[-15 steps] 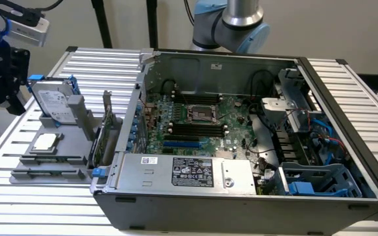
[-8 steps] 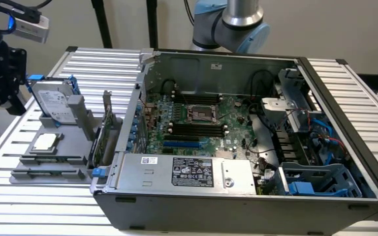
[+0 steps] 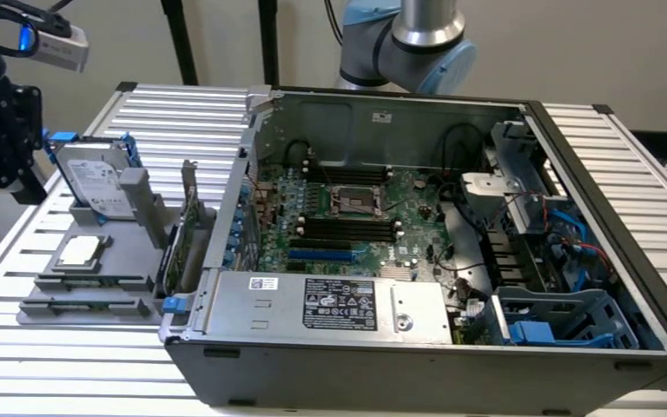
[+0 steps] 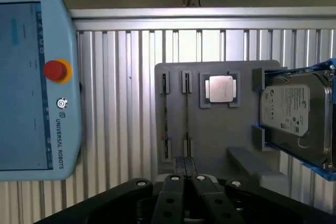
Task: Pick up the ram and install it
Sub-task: 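Pick up the ram and move it above insertion slot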
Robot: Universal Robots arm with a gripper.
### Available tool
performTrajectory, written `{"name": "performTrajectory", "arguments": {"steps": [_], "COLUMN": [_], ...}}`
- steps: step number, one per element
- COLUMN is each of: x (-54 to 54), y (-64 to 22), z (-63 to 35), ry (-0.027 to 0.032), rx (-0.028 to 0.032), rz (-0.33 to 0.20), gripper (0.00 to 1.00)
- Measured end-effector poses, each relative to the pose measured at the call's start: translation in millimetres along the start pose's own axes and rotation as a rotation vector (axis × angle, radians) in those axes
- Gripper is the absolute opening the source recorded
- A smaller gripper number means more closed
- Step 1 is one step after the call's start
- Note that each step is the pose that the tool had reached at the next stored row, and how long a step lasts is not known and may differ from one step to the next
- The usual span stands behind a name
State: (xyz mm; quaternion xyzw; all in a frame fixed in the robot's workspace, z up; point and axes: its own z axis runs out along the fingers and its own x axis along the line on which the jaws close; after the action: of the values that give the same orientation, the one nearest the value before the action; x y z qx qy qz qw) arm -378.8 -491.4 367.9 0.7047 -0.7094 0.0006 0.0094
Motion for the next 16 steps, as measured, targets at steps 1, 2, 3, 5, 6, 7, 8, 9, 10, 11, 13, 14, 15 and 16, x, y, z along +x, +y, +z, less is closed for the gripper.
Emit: {"name": "performTrajectory", "arguments": {"steps": [1,2,3,5,6,7,8,9,10,11,13,14,15,16], "x": [0.0,0.0,0.0,0.1,0.1,0.1,0.0,0.0,0.0,0.1,0.1,0.1,0.1,0.3], "y": [0.2,0.5,1.1,2.9,3.3,3.6,3.7,3.8,3.7,3.7,3.7,3.6,3.6,3.6], "z": [0.2,0.3,0.4,0.7,0.7,0.9,1.0,1.0,1.0,1.0,1.0,1.0,1.1,1.3], "ry": [-0.0024,-0.0045,-0.0056,-0.0066,-0.0065,-0.0065,-0.0066,-0.0065,-0.0065,-0.0065,-0.0065,-0.0065,-0.0065,-0.0064], "rx": [-0.0019,-0.0051,-0.0095,-0.0197,-0.0262,-0.0326,-0.0367,-0.0376,-0.0376,-0.0378,-0.0377,-0.0377,-0.0378,-0.0379], "rz": [-0.008,-0.013,-0.016,-0.018,-0.018,-0.018,-0.019,-0.019,-0.019,-0.019,-0.019,-0.019,-0.019,-0.019], "gripper": [0.11,0.11,0.11,0.11,0.11,0.11,0.11,0.11,0.11,0.11,0.12,0.17,0.24,0.30]}}
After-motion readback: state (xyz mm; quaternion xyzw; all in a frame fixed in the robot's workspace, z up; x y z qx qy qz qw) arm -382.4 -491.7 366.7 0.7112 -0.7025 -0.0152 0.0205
